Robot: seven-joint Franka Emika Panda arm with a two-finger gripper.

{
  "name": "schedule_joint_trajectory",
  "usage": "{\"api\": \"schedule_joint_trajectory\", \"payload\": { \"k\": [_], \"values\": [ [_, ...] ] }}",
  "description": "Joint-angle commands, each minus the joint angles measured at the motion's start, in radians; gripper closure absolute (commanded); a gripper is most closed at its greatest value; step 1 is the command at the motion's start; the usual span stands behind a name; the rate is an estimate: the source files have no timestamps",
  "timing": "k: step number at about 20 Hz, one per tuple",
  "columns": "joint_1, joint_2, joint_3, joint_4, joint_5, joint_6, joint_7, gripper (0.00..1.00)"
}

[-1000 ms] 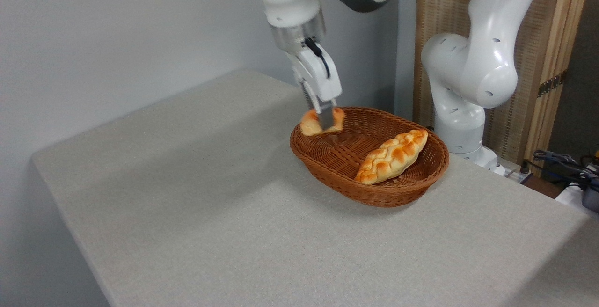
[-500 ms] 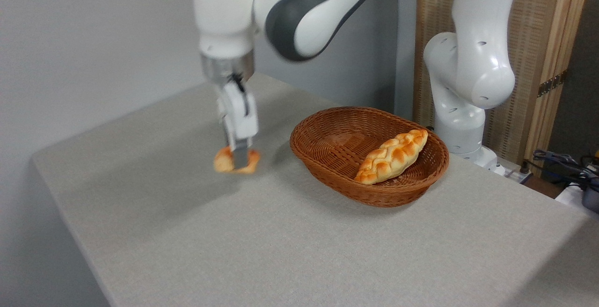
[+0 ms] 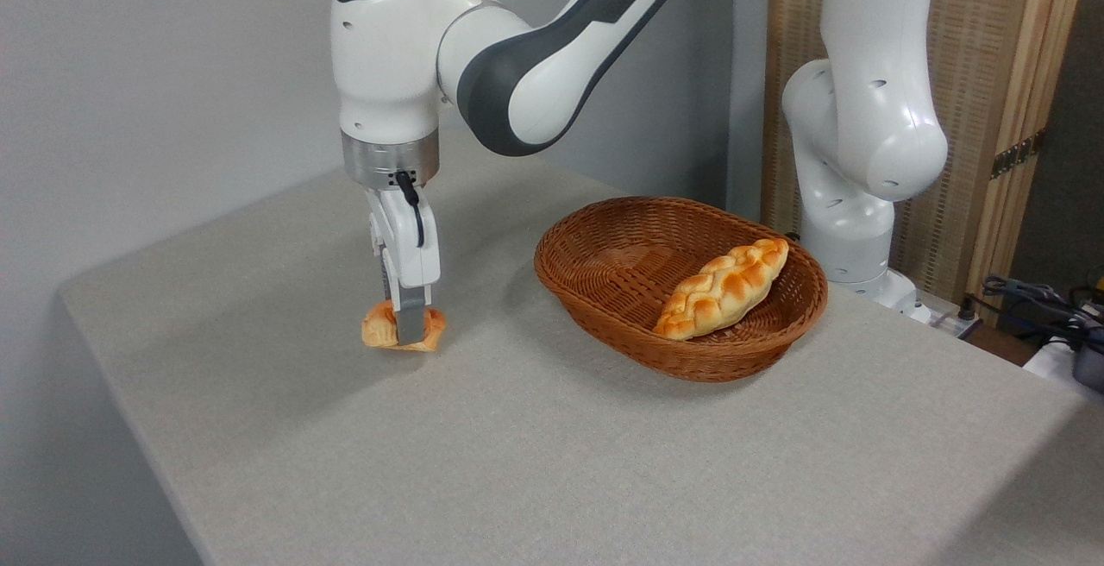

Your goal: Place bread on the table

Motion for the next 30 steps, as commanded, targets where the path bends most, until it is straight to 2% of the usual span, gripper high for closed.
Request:
{"api": "schedule_joint_trajectory", "payload": {
  "k": [1,15,20,21,22,24,25,30],
  "values": [
    [-0.003,-0.007,0.006,0.003,-0.008,0.007,0.014,0.00],
    [0.000,-0.020,0.028,0.001,-0.006,-0.003,0.012,0.00],
    [0.012,-0.070,0.062,0.027,-0.009,-0.039,0.003,0.00],
    [0.026,-0.076,0.062,0.059,-0.009,-0.103,0.001,0.00],
    [0.063,-0.076,0.054,0.113,-0.009,-0.192,0.003,0.00],
    [0.104,-0.073,0.048,0.192,-0.011,-0.335,0.003,0.00],
    [0.115,-0.073,0.049,0.229,-0.008,-0.410,0.000,0.00],
    [0.247,-0.070,0.019,0.360,-0.005,-0.588,0.000,0.00]
  ]
}}
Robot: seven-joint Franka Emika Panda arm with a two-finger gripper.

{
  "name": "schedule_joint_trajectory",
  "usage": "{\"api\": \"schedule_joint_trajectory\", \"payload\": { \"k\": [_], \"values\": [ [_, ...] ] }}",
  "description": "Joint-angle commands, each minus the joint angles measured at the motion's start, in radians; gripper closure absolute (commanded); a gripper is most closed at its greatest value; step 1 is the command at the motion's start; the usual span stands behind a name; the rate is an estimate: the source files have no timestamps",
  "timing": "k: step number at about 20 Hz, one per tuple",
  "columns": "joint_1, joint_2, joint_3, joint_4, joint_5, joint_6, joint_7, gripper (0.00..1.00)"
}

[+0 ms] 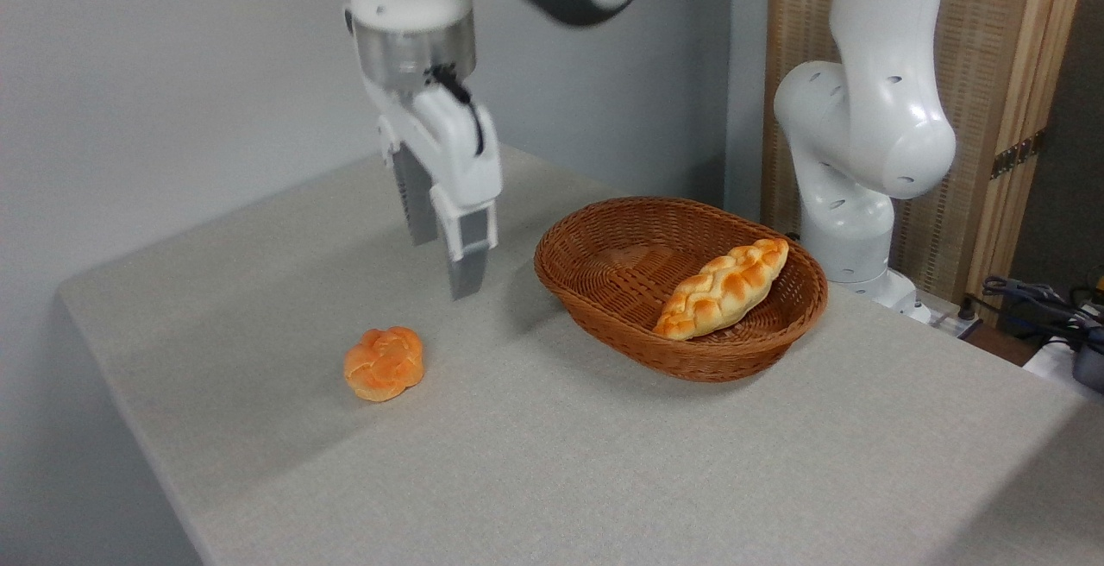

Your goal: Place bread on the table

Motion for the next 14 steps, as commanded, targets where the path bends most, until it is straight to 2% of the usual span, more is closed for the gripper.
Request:
{"api": "schedule_joint_trajectory", "payload": {
  "k": [1,3,4,5,6,8,9,14],
  "values": [
    [0.098,0.026,-0.040,0.104,-0.003,-0.112,-0.002,0.00],
    [0.133,0.032,-0.057,0.135,0.033,-0.137,-0.009,0.00],
    [0.142,0.048,-0.078,0.159,0.079,-0.155,-0.017,0.00],
    [0.147,0.057,-0.095,0.172,0.104,-0.167,-0.022,0.00],
    [0.171,0.068,-0.127,0.195,0.148,-0.190,-0.046,0.00],
    [0.207,0.077,-0.183,0.207,0.181,-0.197,-0.104,0.00],
    [0.222,0.080,-0.201,0.207,0.182,-0.195,-0.130,0.00],
    [0.251,0.082,-0.226,0.207,0.179,-0.194,-0.132,0.00]
  ]
}}
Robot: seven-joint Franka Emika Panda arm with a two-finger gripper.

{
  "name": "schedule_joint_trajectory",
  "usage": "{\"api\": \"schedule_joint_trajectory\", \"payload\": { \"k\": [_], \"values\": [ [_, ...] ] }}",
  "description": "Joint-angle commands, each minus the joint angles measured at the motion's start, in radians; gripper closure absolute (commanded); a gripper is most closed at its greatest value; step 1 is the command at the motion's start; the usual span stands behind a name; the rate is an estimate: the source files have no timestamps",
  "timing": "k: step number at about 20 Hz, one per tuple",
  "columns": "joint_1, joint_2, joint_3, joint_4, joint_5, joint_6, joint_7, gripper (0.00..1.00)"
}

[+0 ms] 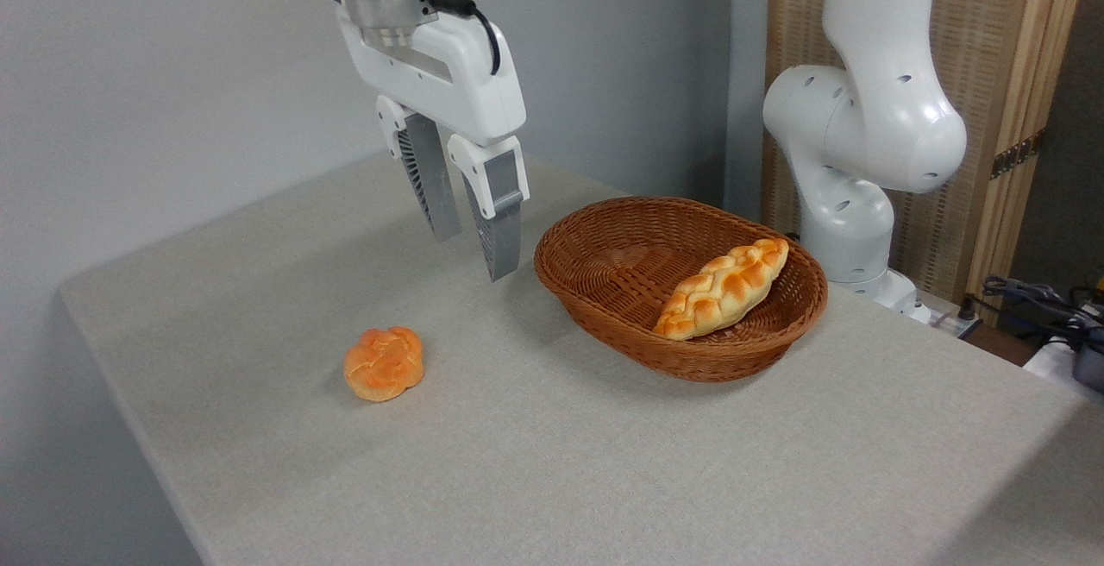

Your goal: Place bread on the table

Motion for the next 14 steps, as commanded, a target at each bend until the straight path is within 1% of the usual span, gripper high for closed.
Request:
{"api": "schedule_joint_trajectory", "payload": {
  "k": [1,5,7,9,14],
  "values": [
    [0.051,0.015,-0.030,0.031,0.008,-0.028,-0.007,0.00],
    [0.062,0.015,-0.030,0.033,-0.001,0.010,-0.002,0.00],
    [0.080,0.013,-0.037,0.033,-0.001,0.021,-0.002,0.00],
    [0.085,0.013,-0.050,0.033,0.001,0.022,-0.002,0.00],
    [0.085,0.017,-0.057,0.033,-0.001,0.022,-0.008,0.00]
  ]
}}
